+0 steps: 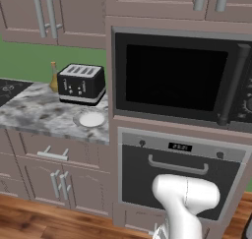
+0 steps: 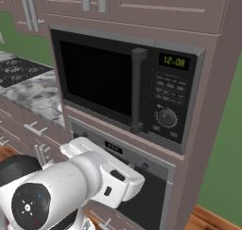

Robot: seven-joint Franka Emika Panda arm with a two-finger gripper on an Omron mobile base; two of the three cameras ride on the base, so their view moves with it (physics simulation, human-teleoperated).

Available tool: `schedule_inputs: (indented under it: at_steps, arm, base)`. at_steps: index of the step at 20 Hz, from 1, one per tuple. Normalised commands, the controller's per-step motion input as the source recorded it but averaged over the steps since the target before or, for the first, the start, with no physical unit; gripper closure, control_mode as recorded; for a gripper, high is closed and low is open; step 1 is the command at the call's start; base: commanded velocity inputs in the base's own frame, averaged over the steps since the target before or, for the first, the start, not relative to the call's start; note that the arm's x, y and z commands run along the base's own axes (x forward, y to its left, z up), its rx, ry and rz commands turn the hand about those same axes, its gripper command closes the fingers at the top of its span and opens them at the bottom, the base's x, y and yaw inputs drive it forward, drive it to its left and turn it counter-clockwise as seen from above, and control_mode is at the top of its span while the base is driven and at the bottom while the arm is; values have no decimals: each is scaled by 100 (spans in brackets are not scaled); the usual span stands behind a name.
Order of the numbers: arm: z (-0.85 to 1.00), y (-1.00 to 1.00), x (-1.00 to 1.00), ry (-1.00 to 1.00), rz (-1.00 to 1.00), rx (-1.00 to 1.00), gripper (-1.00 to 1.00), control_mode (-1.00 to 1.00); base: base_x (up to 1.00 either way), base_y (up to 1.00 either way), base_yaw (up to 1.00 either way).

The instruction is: Pick the squash from the counter and place it in the microwave. Then turn on the microwave.

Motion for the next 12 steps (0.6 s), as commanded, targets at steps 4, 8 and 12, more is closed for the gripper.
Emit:
schedule_inputs:
  at_steps: [4, 8, 12]
  arm:
    - [-11, 0, 0, -11, -13, -2, -100, -100]
    - [-9, 9, 13, -17, -12, -5, -100, -100]
    - [-14, 13, 21, -19, -11, -7, -100, -100]
  base:
    - [0, 0, 0]
    - [0, 0, 0]
    - [0, 0, 0]
